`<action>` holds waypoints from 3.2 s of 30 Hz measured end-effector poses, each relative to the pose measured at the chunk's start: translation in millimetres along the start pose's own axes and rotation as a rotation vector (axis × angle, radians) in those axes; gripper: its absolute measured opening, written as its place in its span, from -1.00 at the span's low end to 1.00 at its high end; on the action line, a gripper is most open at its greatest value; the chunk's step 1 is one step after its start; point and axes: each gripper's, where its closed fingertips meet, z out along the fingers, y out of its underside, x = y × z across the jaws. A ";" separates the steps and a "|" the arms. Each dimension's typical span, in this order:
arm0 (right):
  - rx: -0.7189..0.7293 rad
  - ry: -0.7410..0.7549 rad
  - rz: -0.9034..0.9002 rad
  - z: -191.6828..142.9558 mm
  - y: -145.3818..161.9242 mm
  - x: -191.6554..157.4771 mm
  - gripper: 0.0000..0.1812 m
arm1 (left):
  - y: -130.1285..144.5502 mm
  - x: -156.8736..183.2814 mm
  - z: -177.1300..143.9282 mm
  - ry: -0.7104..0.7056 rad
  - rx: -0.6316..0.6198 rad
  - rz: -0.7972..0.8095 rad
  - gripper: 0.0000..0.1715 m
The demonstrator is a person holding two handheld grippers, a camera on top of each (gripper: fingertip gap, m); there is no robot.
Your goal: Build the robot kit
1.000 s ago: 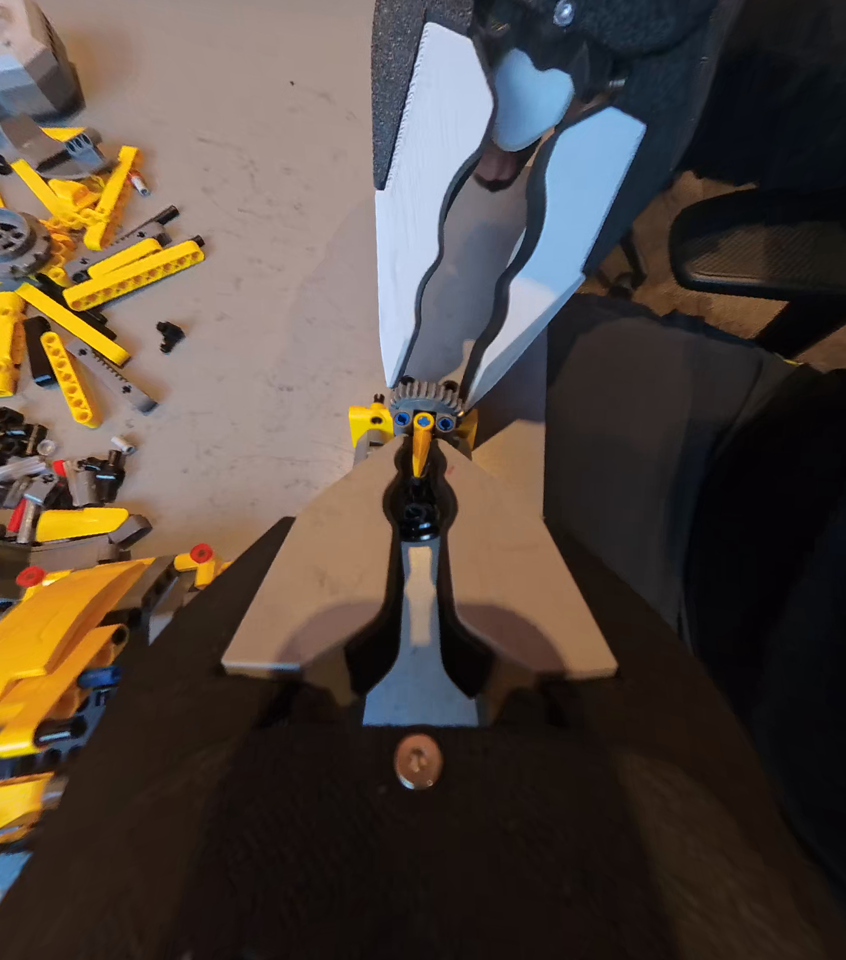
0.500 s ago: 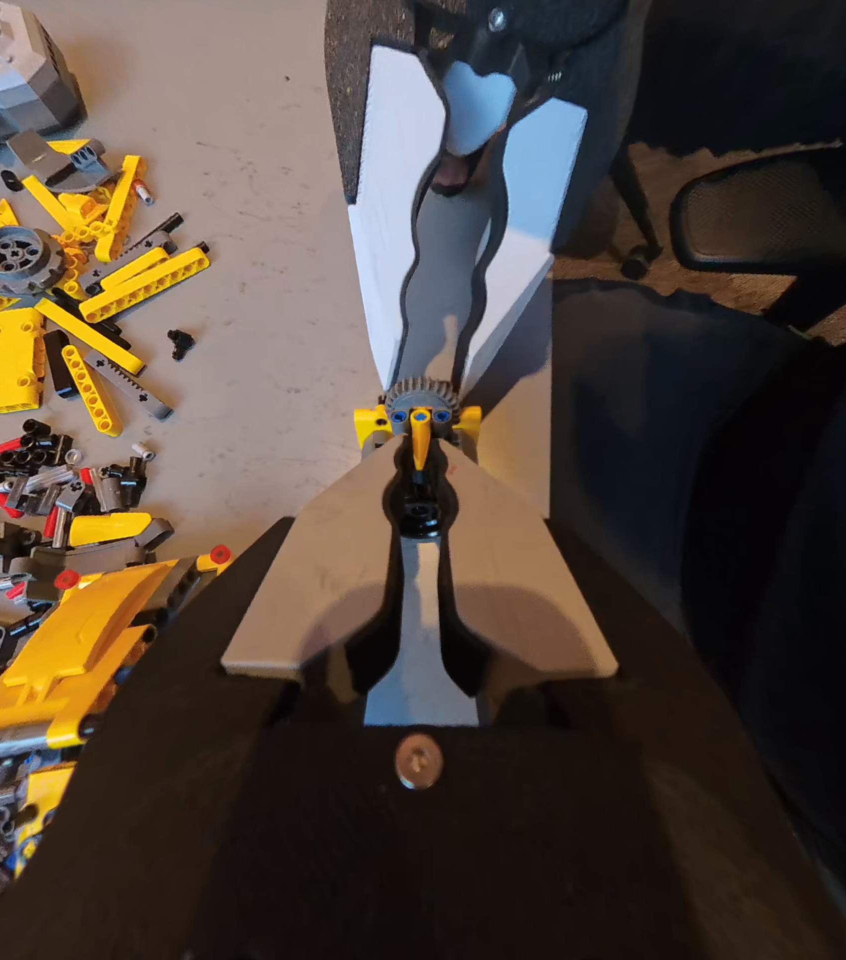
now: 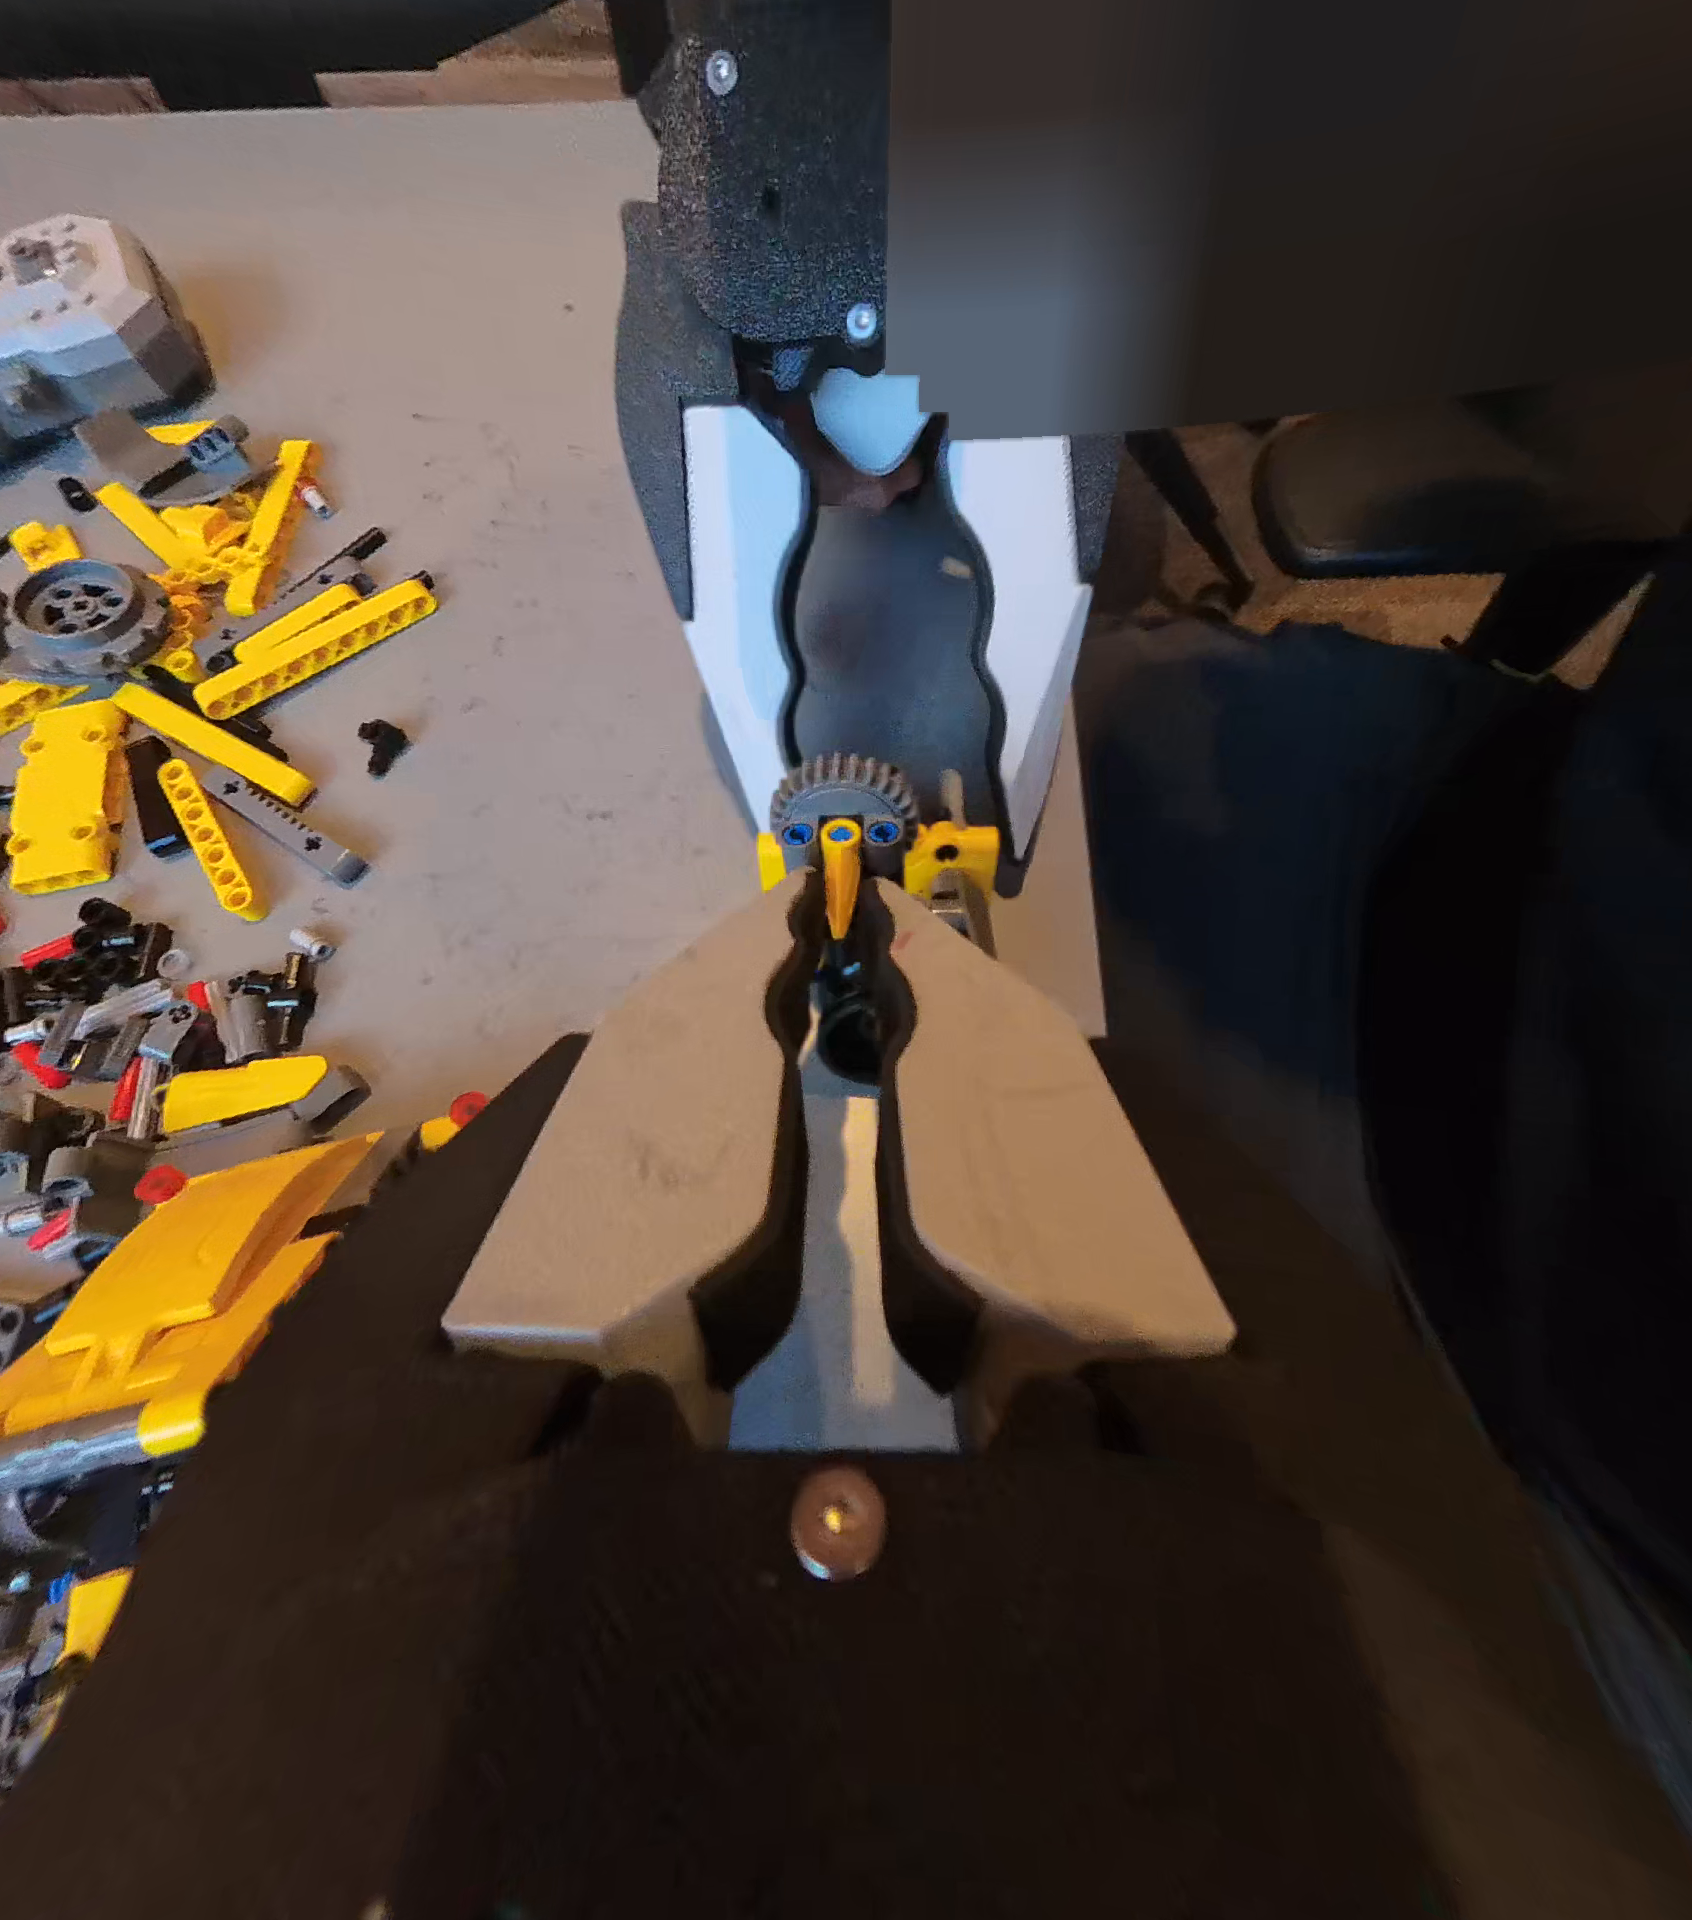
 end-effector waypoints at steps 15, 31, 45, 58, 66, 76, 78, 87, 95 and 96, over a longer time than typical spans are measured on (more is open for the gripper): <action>0.343 0.219 0.109 -40.0 -30.8 -12.6 -0.37 | -9.1 16.4 1.1 0.113 0.048 0.233 -0.95; 0.302 0.227 0.076 -37.0 -24.5 -10.2 -0.67 | -4.1 14.4 8.7 0.165 -0.059 0.201 -0.95; 0.223 0.286 0.059 -28.1 -28.6 -9.1 -0.74 | -4.7 16.7 9.1 0.142 -0.094 0.230 -0.95; 0.273 0.191 0.111 -29.2 -29.2 -8.8 -0.74 | -8.6 10.6 8.2 0.124 -0.092 0.101 -0.71; 0.351 0.084 0.308 -35.3 -29.1 -2.9 -0.74 | 29.1 15.6 19.6 0.122 -0.204 -0.070 -0.02; 0.516 0.083 0.472 -54.8 -24.9 -10.2 -0.75 | 33.6 21.4 44.3 0.205 -0.191 -0.042 -0.27; 0.550 0.056 0.497 -56.9 -25.4 -13.0 -0.74 | 29.3 21.5 49.2 0.227 -0.166 -0.040 -0.27; 0.491 0.220 0.466 -67.5 -1.3 -11.2 -0.74 | 25.5 26.3 58.4 0.222 -0.145 0.047 -0.27; 0.412 0.211 0.411 -65.1 -5.8 -10.6 -0.74 | 18.2 23.9 67.3 0.235 -0.143 0.050 -0.28; 0.389 0.221 0.388 -65.0 -5.9 -10.0 -0.74 | 17.0 23.9 68.4 0.238 -0.138 0.047 -0.27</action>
